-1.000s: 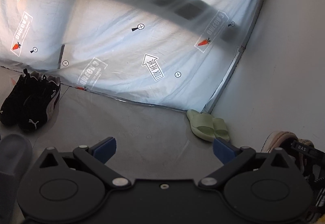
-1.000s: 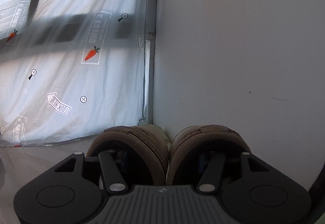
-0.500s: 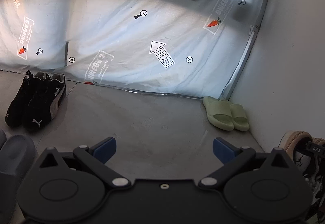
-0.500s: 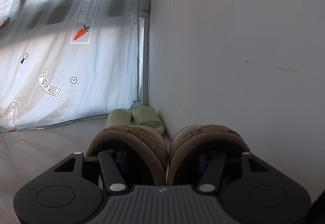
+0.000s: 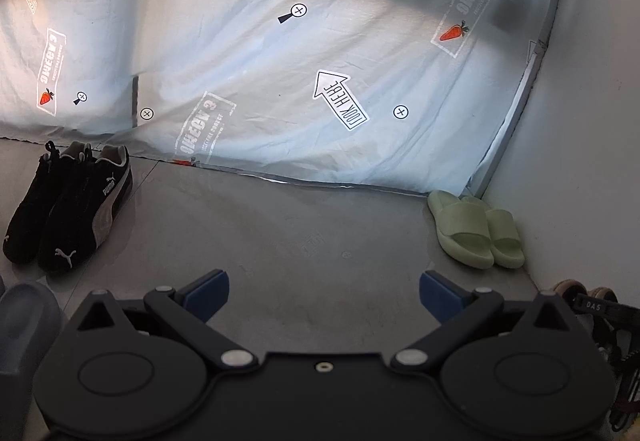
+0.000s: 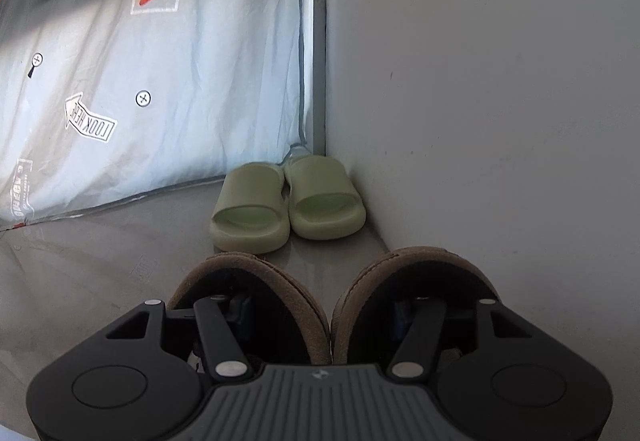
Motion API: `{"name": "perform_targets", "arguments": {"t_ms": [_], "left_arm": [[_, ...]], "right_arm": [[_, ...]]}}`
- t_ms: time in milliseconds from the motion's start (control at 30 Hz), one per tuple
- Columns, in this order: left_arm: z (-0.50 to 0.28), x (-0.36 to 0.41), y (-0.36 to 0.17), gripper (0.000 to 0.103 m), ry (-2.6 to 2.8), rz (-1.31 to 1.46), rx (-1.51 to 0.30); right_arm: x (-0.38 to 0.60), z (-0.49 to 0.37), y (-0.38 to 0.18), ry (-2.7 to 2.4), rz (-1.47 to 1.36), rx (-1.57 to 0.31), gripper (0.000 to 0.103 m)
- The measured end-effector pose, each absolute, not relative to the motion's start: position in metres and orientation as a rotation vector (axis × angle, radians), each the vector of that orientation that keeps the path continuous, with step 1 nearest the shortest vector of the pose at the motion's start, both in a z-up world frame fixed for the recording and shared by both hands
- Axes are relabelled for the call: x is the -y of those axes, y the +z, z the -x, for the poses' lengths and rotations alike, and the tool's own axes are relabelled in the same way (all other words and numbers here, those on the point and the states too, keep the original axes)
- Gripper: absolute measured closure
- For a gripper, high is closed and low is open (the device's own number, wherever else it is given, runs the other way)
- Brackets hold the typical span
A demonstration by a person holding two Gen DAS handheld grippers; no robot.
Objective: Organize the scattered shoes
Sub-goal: 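Lower the tan high-tops beside the pale-green slides with the right tool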
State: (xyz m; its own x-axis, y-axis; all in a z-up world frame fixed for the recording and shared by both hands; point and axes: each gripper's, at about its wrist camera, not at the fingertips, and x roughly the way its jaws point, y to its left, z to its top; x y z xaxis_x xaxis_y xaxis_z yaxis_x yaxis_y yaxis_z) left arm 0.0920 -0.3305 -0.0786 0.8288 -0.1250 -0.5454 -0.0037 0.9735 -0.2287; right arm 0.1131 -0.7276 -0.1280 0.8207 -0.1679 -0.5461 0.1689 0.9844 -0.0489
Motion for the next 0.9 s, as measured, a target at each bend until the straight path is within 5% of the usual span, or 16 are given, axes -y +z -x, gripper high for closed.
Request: {"name": "perform_targets", "arguments": {"t_ms": [600, 900], "left_arm": [[-0.171, 0.372, -0.106, 0.0, -0.059, 0.217, -0.695], [-0.164, 0.359, -0.101, 0.0, -0.011, 0.243, -0.669]], "right_arm": [[0.777, -0.263, -0.167, -0.085, 0.089, -0.869, 0.04], [0.782, -0.321, -0.161, 0.037, 0.11, -0.949, 0.03]]}}
